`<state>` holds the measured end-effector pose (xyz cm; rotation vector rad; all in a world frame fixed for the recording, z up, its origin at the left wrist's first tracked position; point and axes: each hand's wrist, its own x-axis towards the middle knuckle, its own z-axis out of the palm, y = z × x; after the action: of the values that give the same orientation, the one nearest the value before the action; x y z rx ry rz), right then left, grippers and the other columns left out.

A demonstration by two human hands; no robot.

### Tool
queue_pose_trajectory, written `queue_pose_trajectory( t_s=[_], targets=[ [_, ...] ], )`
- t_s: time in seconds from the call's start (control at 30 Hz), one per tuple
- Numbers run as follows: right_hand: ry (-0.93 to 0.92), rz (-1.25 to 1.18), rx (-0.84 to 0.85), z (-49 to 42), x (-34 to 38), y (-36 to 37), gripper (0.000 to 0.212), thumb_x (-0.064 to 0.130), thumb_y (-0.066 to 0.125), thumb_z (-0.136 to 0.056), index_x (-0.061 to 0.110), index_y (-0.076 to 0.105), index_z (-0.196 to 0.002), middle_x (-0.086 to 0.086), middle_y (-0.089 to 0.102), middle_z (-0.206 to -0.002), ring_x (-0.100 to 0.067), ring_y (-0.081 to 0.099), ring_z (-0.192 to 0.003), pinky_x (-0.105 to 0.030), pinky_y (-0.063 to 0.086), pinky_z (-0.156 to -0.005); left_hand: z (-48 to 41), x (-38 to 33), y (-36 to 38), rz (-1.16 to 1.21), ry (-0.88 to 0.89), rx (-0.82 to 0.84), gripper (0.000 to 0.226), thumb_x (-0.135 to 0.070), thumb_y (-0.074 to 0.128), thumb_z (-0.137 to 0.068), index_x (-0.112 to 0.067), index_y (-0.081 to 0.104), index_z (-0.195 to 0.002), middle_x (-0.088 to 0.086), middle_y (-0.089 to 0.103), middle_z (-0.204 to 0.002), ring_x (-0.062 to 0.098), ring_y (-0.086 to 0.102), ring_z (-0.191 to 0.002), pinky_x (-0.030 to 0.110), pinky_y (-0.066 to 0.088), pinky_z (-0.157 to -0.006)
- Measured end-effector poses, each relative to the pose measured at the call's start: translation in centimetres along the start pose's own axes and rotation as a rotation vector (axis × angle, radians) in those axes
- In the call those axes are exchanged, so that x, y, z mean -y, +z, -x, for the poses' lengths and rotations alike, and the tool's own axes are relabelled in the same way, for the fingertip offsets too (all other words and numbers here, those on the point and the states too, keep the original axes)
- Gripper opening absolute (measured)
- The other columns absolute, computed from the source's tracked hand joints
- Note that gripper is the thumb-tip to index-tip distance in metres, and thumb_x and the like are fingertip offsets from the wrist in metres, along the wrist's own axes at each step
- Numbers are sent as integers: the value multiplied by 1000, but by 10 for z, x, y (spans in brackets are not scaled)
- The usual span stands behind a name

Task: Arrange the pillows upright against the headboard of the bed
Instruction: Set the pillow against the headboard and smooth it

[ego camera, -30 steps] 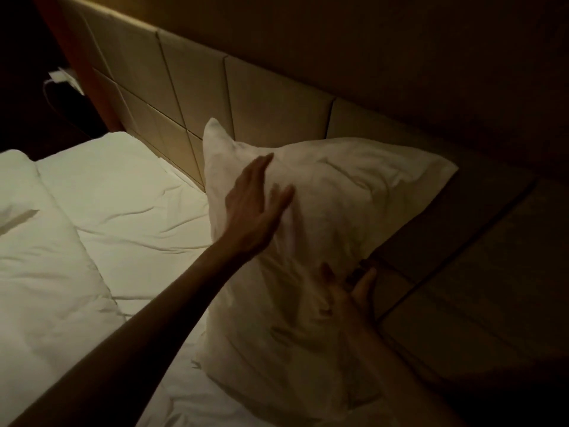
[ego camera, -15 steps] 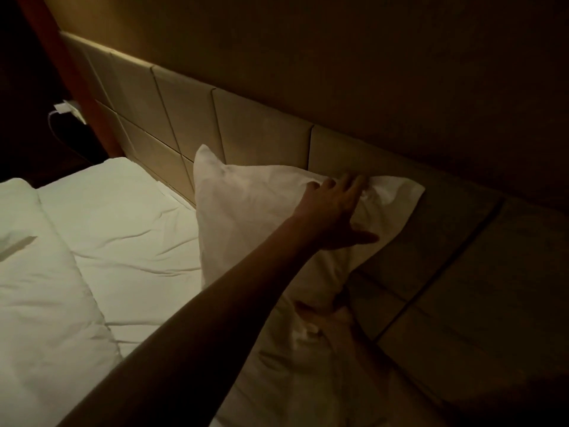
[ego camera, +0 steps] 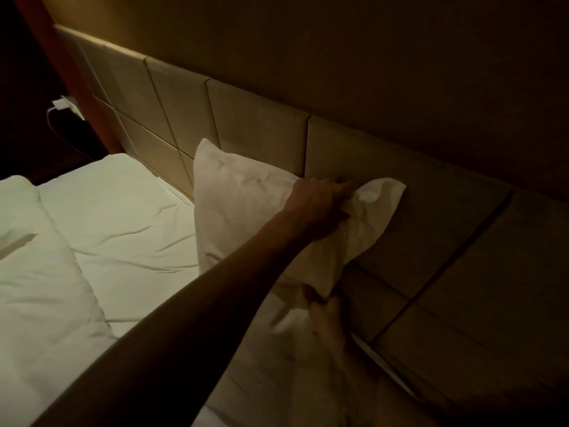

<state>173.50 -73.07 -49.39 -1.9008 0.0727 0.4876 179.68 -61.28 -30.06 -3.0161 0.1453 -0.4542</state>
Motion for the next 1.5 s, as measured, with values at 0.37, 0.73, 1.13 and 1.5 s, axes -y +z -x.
queue_pose_trajectory(
  t_s=[0.37,0.73,1.13,1.5],
  targets=[
    [-491,205,-264,38,43,-3,33,17,52,-102,-8,66,-119,-17,74,-90,-24,72,-81,-21,50,-72,11,41,-47,376,-259,-91,53,-34,64,-93,-24,48,-143,5,61,-132,25,61,-113,41,53,-91],
    [-722,415,-198,49,118,-36,53,29,62,-95,14,49,-144,-24,61,-123,-38,60,-113,-38,47,-94,49,98,-72,888,-655,-412,53,-17,66,-81,-19,60,-134,3,70,-116,20,66,-103,33,53,-82],
    [-737,806,130,4,138,-36,47,49,54,-96,37,51,-141,-18,67,-117,-39,63,-105,-42,51,-84,105,117,11,1040,-1144,-281,61,-19,60,-62,-19,60,-123,6,67,-108,31,61,-103,45,53,-91],
    [-742,916,200,-42,75,27,41,47,51,-98,37,51,-138,-16,65,-118,-39,60,-105,-42,47,-81,137,139,112,911,-1246,-262,48,-16,66,-82,-17,58,-129,8,68,-118,33,61,-108,48,51,-93]
  ],
)
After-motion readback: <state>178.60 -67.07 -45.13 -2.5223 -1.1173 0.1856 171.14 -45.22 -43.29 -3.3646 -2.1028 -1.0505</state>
